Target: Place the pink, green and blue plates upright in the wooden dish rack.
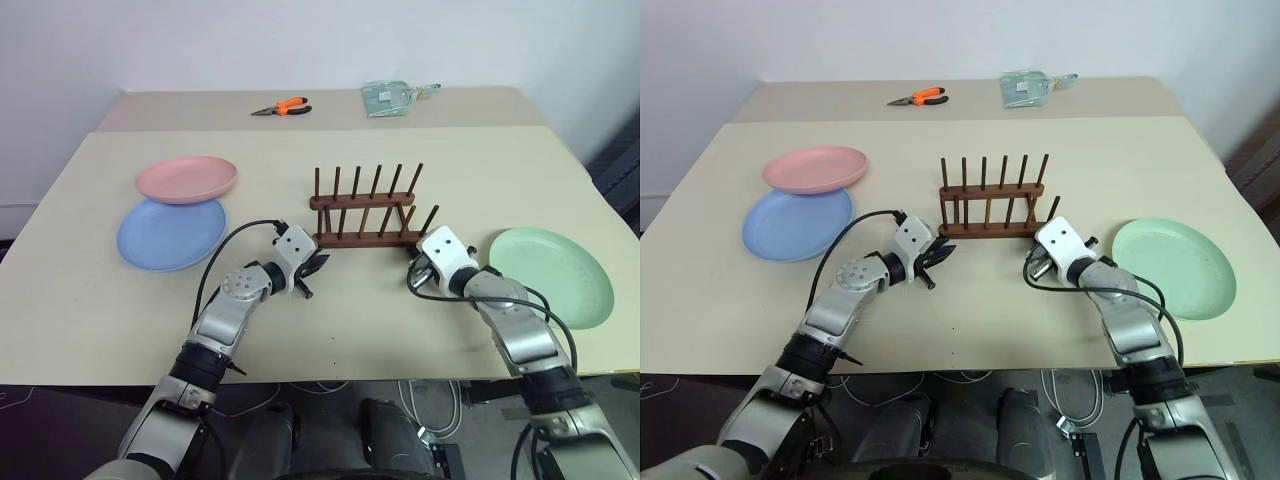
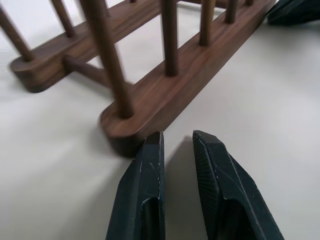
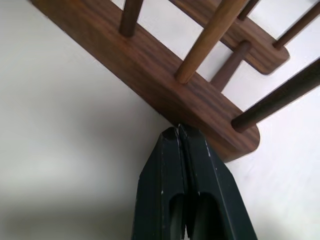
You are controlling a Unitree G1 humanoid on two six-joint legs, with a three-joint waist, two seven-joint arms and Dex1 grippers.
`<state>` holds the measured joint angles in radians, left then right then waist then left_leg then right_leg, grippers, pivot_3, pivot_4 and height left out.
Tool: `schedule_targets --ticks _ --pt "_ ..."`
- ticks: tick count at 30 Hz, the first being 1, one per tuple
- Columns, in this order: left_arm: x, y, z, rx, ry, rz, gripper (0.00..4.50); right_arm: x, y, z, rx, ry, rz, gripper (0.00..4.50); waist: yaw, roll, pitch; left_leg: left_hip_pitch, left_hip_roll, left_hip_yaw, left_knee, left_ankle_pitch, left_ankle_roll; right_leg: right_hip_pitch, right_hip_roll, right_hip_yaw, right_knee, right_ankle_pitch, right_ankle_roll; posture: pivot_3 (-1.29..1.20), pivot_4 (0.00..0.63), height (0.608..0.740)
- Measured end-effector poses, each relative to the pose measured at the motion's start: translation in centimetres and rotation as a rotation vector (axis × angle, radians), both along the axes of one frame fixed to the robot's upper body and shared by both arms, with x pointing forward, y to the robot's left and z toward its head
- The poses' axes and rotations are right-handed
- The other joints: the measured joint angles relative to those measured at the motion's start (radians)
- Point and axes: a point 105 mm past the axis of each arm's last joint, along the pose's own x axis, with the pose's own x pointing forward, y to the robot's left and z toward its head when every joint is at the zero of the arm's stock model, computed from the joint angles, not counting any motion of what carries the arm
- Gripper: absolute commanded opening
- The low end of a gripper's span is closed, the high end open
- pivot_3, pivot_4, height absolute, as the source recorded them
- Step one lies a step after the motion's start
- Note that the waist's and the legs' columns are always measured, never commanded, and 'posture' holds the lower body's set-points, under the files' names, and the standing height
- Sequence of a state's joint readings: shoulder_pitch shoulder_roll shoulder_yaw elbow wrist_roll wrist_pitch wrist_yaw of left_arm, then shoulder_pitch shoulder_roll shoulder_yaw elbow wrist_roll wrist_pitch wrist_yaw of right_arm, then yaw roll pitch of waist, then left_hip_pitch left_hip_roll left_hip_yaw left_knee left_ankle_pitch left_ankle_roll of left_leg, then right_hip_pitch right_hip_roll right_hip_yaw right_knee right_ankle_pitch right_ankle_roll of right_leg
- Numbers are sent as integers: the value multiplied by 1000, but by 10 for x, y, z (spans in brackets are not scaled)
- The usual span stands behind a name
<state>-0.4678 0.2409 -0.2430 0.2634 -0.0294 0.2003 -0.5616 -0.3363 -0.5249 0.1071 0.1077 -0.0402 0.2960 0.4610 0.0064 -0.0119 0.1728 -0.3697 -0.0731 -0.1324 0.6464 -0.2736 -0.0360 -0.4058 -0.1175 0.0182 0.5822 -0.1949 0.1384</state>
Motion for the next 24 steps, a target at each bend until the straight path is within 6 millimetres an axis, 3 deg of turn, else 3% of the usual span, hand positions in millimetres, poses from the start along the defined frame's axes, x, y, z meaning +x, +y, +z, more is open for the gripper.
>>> schedule_targets --ticks 1,3,6,9,11,12,16,18,20,24 --pt "1 1 0 2 -5 1 914 3 0 1 3 1 1 0 0 0 0 0 0 0 0 0 0 0 0 0 0 0 0 0 150 740" --pt "2 4 1 12 -12 -3 855 4 2 1 18 14 22 523 -2 0 0 0 0 0 0 0 0 0 0 0 0 0 0 0 150 740" --pt "1 18 3 22 -12 11 1652 -1 10 4 61 42 91 1751 -14 0 0 0 0 0 -1 0 0 -1 0 0 0 0 0 0 150 740" --pt "-1 52 11 -51 26 110 3055 -20 22 4 81 64 191 3240 -25 0 1 -2 1 -1 -3 0 0 -4 1 0 2 0 0 0 150 740" --pt "5 76 33 -156 -1 223 3987 -29 27 5 81 66 232 4177 -22 0 1 -3 1 -2 -1 0 0 -5 1 0 2 0 0 0 150 740" --pt "8 86 48 -213 -30 281 4489 -31 30 6 82 63 247 4207 -20 0 2 -3 1 -2 -1 0 0 -5 1 0 2 0 1 0 150 740" --pt "22 132 114 -481 -184 603 4489 -36 38 8 77 60 282 4207 -12 -2 1 -3 0 -3 0 0 -1 -3 0 -1 0 -1 2 0 150 740" --pt "20 162 137 -591 -246 806 4489 -37 39 6 72 63 287 4207 -14 -2 1 -3 0 -3 -1 0 -1 -3 0 0 0 -2 4 0 150 740" --pt "14 192 143 -696 -264 1014 4489 -36 40 5 64 64 292 4207 -18 -2 1 -3 0 -2 -1 0 -1 -3 0 0 0 -2 4 0 150 740" --pt "-1 228 121 -775 -202 1298 4489 -30 41 7 60 53 288 4207 -17 -3 2 -3 0 -2 -1 1 -2 -3 1 -1 1 0 1 0 150 740"
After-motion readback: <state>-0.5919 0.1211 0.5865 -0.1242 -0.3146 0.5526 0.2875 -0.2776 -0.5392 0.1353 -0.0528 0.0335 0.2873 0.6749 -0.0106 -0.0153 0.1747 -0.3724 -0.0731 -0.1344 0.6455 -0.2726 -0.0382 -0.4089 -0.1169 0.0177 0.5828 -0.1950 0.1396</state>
